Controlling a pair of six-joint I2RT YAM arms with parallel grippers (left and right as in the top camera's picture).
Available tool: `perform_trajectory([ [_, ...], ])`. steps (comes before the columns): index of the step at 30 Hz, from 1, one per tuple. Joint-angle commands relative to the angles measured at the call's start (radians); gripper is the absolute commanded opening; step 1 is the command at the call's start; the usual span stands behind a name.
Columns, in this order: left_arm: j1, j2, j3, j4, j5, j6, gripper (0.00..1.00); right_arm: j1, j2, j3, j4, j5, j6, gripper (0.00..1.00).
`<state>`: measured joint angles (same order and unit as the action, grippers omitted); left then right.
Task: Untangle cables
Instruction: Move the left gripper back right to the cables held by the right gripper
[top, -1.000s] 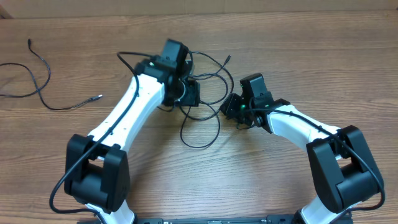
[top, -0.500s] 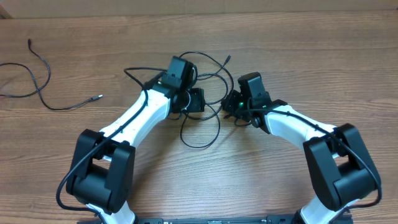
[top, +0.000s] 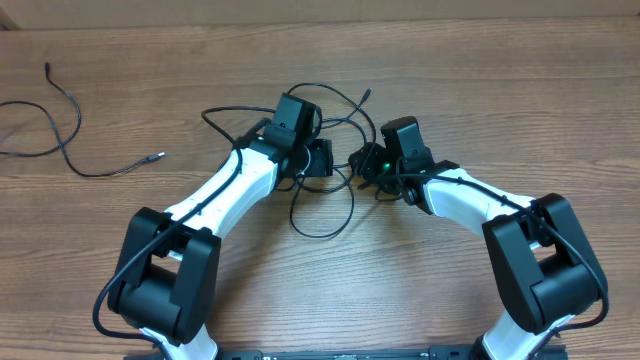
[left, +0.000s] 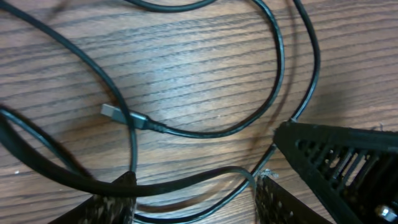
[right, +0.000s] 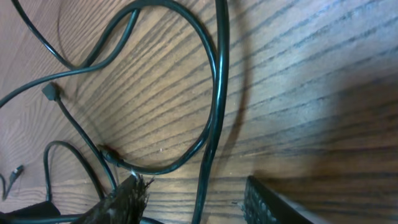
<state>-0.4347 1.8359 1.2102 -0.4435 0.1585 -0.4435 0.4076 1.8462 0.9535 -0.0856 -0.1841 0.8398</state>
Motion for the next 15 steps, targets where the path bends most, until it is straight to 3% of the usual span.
perform_trajectory([
  [1, -0.020, 0.008, -0.011, 0.007, -0.066, -0.019, 0.60, 0.005, 0.014, -0.001, 0.011, 0.047, 0.030, 0.50],
  [13, -0.060, 0.008, -0.055, 0.068, -0.150, -0.084, 0.61, 0.005, 0.069, -0.001, 0.077, 0.006, 0.054, 0.48],
  [15, -0.060, 0.008, -0.077, 0.101, -0.151, -0.099, 0.61, 0.005, 0.069, -0.001, 0.079, 0.003, 0.054, 0.41],
])
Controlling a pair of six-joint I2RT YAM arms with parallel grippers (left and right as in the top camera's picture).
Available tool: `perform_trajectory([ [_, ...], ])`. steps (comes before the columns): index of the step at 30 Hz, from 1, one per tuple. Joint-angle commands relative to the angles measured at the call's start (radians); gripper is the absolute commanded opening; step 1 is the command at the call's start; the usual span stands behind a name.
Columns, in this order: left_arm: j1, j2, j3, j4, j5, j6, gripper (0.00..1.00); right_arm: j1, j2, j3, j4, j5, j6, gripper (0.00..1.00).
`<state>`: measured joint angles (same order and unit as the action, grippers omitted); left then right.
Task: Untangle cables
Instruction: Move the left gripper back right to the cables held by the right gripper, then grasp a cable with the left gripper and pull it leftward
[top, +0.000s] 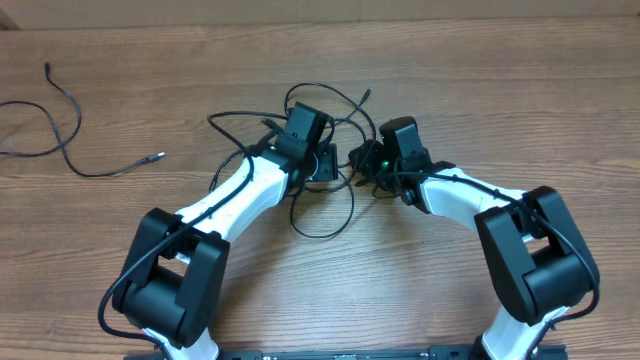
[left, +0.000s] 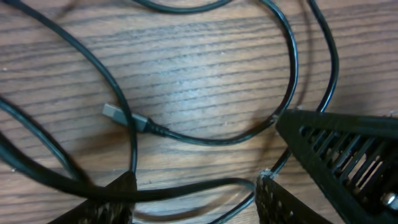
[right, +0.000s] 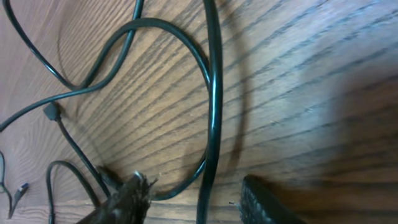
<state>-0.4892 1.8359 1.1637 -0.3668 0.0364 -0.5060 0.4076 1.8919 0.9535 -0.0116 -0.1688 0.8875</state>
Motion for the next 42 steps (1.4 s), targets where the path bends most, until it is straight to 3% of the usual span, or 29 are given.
perform_trajectory([
  [1, -0.005, 0.008, -0.040, 0.039, -0.031, -0.041, 0.61, 0.005, 0.024, -0.001, 0.005, -0.012, 0.006, 0.37],
  [4, -0.005, 0.008, -0.072, 0.084, -0.053, -0.056, 0.62, 0.005, 0.024, -0.001, 0.005, -0.012, 0.006, 0.29],
  [8, -0.005, 0.009, -0.115, 0.158, -0.072, -0.083, 0.69, 0.005, 0.024, -0.001, 0.005, -0.016, 0.006, 0.29],
  [17, -0.007, 0.042, -0.130, 0.288, -0.069, -0.148, 0.69, 0.005, 0.024, -0.001, 0.004, -0.020, 0.006, 0.28],
  [19, -0.011, 0.071, -0.130, 0.305, -0.066, -0.153, 0.61, 0.005, 0.024, -0.001, 0.004, -0.020, 0.006, 0.28],
  [20, -0.011, 0.084, -0.130, 0.306, -0.066, -0.153, 0.51, 0.005, 0.024, -0.001, 0.004, -0.020, 0.006, 0.28],
  [21, -0.011, 0.093, -0.130, 0.303, -0.066, -0.152, 0.33, 0.005, 0.024, -0.001, 0.004, -0.020, 0.006, 0.28],
  [23, -0.009, 0.098, -0.130, 0.300, -0.062, -0.151, 0.07, 0.005, 0.024, -0.001, 0.004, -0.028, 0.002, 0.28],
  [24, -0.007, 0.095, -0.129, 0.299, -0.056, -0.150, 0.04, 0.005, 0.024, -0.001, 0.004, -0.031, 0.002, 0.28],
  [28, -0.003, 0.021, -0.118, 0.279, -0.016, -0.105, 0.04, 0.005, 0.024, -0.001, 0.004, -0.034, 0.002, 0.23],
  [36, -0.002, -0.296, -0.117, 0.246, -0.034, -0.050, 0.04, 0.005, 0.024, -0.001, 0.004, -0.034, 0.002, 0.11],
  [38, -0.002, -0.382, -0.117, 0.249, -0.084, -0.036, 0.04, 0.005, 0.024, -0.001, 0.004, -0.035, 0.002, 0.10],
  [42, -0.002, -0.542, -0.117, 0.268, -0.324, 0.003, 0.04, 0.005, 0.024, -0.001, 0.003, -0.035, 0.002, 0.10],
])
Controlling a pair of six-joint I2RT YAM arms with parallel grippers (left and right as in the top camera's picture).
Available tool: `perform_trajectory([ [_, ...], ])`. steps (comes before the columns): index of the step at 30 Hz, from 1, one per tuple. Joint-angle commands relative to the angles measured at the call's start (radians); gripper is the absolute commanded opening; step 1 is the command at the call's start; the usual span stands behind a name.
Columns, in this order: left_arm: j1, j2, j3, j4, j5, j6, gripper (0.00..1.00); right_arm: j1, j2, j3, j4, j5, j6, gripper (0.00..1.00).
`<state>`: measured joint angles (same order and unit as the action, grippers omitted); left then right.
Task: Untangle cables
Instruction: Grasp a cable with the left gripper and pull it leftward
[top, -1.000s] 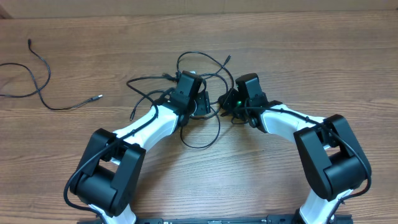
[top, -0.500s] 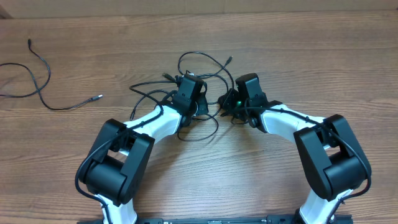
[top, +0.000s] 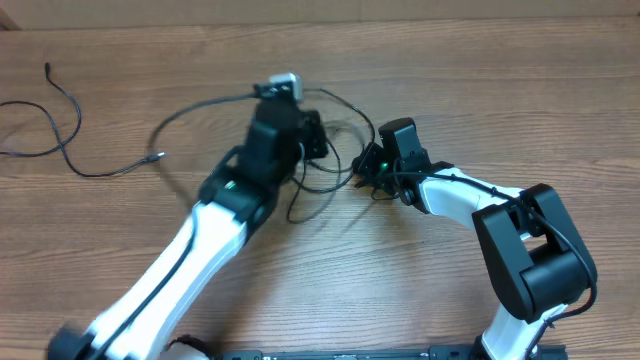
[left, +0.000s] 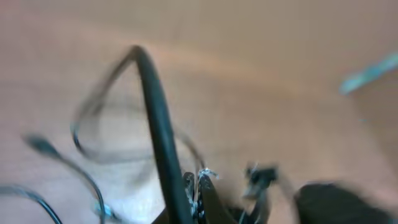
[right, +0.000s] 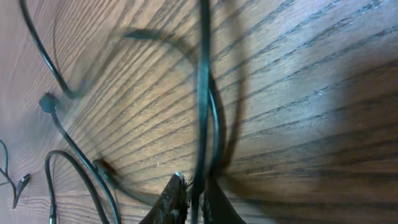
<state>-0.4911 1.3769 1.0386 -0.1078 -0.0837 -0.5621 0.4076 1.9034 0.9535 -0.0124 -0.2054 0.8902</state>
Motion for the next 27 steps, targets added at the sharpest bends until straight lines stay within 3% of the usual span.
perform_trajectory([
  [1, 0.000, -0.108, 0.008, 0.019, -0.253, 0.069, 0.04, 0.005, 0.012, -0.001, 0.004, 0.002, -0.001, 0.09],
  [7, 0.000, -0.269, 0.008, 0.171, -0.589, 0.191, 0.04, 0.005, 0.012, -0.001, 0.004, 0.002, -0.001, 0.09],
  [13, 0.005, -0.374, 0.008, 0.362, -0.639, 0.430, 0.04, 0.005, 0.012, -0.001, 0.004, 0.002, -0.001, 0.09],
  [16, 0.042, -0.386, 0.008, 0.429, -0.702, 0.478, 0.04, 0.005, 0.012, -0.001, 0.004, 0.002, -0.001, 0.09],
  [21, 0.174, -0.384, 0.008, 0.401, -0.734, 0.462, 0.04, 0.005, 0.012, -0.001, 0.004, 0.002, -0.001, 0.10],
  [27, 0.352, -0.359, 0.008, 0.118, -0.626, 0.230, 0.05, 0.005, 0.012, -0.001, 0.005, 0.002, -0.001, 0.09],
])
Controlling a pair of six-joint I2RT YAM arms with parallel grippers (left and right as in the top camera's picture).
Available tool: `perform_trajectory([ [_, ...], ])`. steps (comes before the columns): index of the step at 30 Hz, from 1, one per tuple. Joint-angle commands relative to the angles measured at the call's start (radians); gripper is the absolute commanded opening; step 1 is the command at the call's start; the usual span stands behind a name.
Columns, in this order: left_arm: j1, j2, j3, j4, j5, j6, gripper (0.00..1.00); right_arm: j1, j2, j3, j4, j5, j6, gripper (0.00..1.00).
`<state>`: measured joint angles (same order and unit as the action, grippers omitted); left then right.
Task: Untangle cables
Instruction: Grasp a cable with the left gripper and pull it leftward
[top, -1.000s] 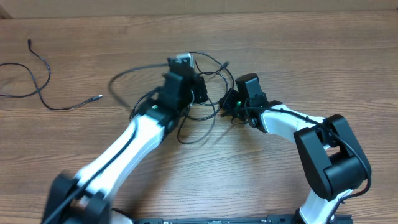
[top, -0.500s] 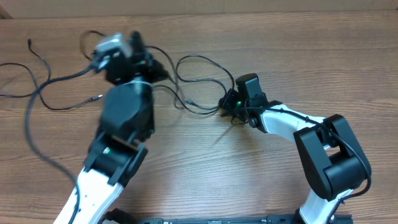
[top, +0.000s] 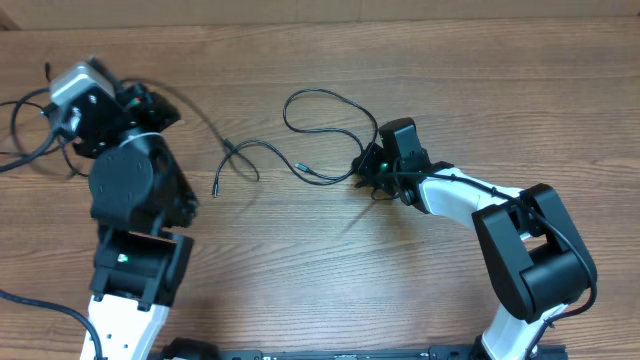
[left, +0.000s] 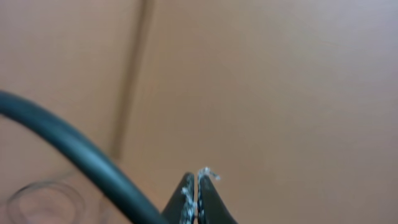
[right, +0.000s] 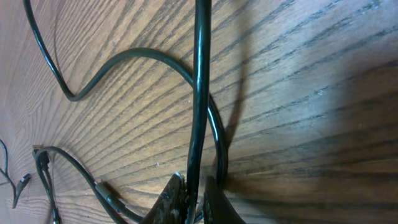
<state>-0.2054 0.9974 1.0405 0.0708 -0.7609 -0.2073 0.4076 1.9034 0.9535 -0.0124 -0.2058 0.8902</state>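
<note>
Black cables lie on the wooden table. My left gripper is raised high at the far left. In the left wrist view its fingers are shut, with a thick black cable running into them from the left. That cable stretches down to the table's middle, and a plug end hangs off it. My right gripper is low at the centre, shut on a second cable whose loop lies behind it. Another strand curves past its fingertips.
A separate thin cable lies at the far left edge, under the raised left arm. Small plug ends lie left of the right gripper. The table's back edge runs along the top.
My left arm has swung from the middle to the far left and higher, with its cable. The knot at the centre has spread into a long strand and one loop. The right gripper stayed put.
Both grippers first stood open, low over the tangle at the table's middle, and stayed so half a second later. By 0.9 s ago both were shut on cables, the left one lifted. Now the left cable is drawn out far to the left.
</note>
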Motion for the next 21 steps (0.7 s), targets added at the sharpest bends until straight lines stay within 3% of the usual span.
perform_trajectory([
  [1, 0.097, 0.031, 0.006, -0.108, 0.091, -0.163, 0.04, 0.005, 0.012, -0.001, 0.005, 0.002, -0.001, 0.09],
  [5, 0.241, 0.107, 0.006, -0.270, 0.261, -0.282, 0.04, 0.005, 0.012, -0.001, 0.004, 0.002, -0.001, 0.09],
  [10, 0.383, 0.229, 0.006, -0.372, 0.444, -0.299, 0.04, 0.005, 0.012, -0.001, 0.004, 0.003, -0.001, 0.10],
  [20, 0.533, 0.418, 0.006, -0.523, 0.500, -0.431, 0.04, 0.005, 0.012, -0.001, 0.004, 0.003, 0.000, 0.10],
  [21, 0.540, 0.434, 0.006, -0.529, 0.500, -0.433, 0.09, 0.005, 0.012, -0.001, 0.004, 0.003, 0.000, 0.10],
])
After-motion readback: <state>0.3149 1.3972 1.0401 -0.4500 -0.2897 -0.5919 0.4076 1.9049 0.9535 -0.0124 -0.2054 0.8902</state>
